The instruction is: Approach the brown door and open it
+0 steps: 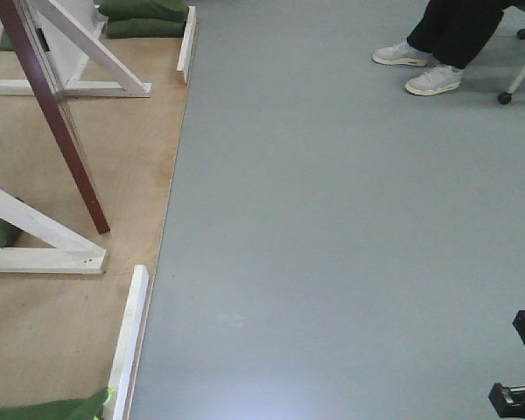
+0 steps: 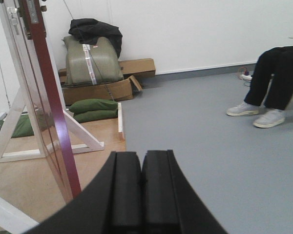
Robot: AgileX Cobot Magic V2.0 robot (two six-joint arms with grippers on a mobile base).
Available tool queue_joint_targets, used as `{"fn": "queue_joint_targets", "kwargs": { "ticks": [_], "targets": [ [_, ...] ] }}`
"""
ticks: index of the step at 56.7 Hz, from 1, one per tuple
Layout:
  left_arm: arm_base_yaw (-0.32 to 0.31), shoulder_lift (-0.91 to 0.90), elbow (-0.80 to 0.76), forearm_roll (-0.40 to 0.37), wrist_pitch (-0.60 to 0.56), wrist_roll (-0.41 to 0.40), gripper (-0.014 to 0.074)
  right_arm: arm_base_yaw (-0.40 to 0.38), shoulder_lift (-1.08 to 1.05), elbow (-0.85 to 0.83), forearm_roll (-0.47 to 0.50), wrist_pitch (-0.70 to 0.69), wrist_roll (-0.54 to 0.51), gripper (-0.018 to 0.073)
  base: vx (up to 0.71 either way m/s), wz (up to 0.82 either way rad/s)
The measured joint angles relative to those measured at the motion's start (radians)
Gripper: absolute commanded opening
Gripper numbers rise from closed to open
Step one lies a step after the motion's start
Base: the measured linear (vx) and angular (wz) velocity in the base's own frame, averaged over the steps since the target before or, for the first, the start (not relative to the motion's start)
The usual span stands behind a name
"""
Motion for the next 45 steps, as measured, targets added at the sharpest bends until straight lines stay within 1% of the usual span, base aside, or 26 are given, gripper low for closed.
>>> {"fn": "queue_joint_targets", "kwargs": {
  "ticks": [20,45],
  "targets": [
    [0.0,0.0,0.0,0.0,0.0,0.0,-0.0003,0.0,0.0,0.0,0.0,0.0,0.0,0.0,0.43,0.11],
    [0.0,0.0,0.0,0.0,0.0,0.0,-0.0003,0.0,0.0,0.0,0.0,0.0,0.0,0.0,0.44,0.01]
  ]
}}
